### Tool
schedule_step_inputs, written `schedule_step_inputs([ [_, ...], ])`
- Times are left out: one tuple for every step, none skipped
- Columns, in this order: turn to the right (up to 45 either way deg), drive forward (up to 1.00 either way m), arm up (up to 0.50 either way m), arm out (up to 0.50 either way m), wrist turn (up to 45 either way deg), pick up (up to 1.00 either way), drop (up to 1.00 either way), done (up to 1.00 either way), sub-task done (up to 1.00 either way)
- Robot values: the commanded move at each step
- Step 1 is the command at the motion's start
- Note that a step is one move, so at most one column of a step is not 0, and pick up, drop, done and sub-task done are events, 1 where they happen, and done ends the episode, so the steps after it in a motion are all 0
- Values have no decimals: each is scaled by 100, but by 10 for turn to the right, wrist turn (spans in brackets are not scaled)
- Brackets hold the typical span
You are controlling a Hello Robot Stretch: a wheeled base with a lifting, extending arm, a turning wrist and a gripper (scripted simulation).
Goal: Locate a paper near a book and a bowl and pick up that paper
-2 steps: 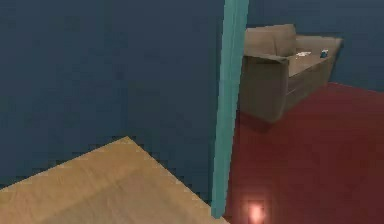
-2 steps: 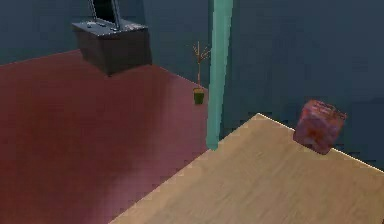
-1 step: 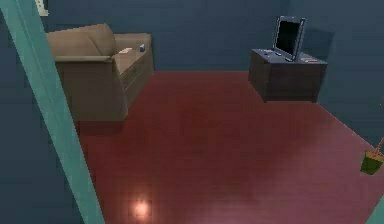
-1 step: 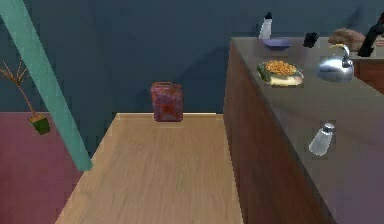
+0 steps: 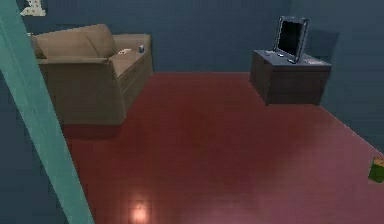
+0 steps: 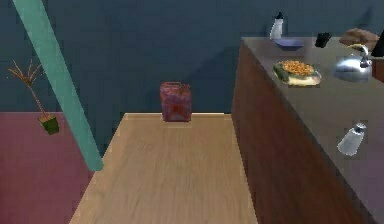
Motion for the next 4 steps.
schedule_step_inputs([
  [-120,0,0,0,0,0,0,0,0],
  [0,65,0,0,0,0,0,0,0],
  [0,90,0,0,0,0,0,0,0],
  [-450,0,0,0,0,0,0,0,0],
])
